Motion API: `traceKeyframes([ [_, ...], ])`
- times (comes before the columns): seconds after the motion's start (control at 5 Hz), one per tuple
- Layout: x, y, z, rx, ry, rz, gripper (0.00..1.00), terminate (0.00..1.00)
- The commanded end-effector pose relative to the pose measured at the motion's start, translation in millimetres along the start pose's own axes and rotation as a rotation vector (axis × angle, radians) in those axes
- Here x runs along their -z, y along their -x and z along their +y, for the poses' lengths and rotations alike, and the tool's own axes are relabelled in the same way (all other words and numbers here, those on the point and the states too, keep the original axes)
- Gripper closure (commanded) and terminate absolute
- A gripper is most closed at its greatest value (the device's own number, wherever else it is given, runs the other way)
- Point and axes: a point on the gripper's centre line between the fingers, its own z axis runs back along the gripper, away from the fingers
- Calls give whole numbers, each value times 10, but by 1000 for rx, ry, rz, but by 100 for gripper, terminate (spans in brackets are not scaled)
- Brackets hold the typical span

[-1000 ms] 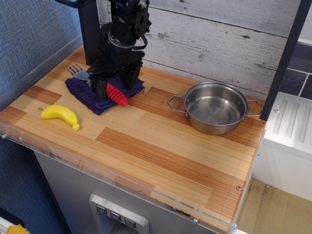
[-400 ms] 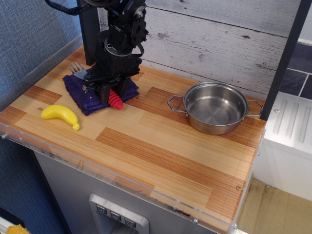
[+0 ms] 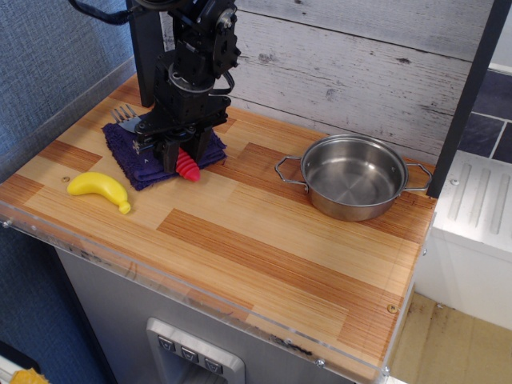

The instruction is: Move the spatula from on the purple cloth and put in to front of table

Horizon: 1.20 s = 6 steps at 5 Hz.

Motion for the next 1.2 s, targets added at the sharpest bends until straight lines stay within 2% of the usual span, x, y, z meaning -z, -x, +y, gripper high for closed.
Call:
traceKeyframes([
  [0.0, -453, -162, -57, -36, 92, -101, 100, 0],
  [0.2, -716, -54, -175, -47, 134, -146, 100, 0],
  [0.4, -939, 184, -283, -65, 158, -185, 100, 0],
  [0.6, -1105, 491, -354, -100, 178, -194, 100, 0],
  [0.8, -1202, 818, -339, -106, 183, -179, 100, 0],
  [1.0, -1214, 1100, -212, -138, 173, -189, 100, 0],
])
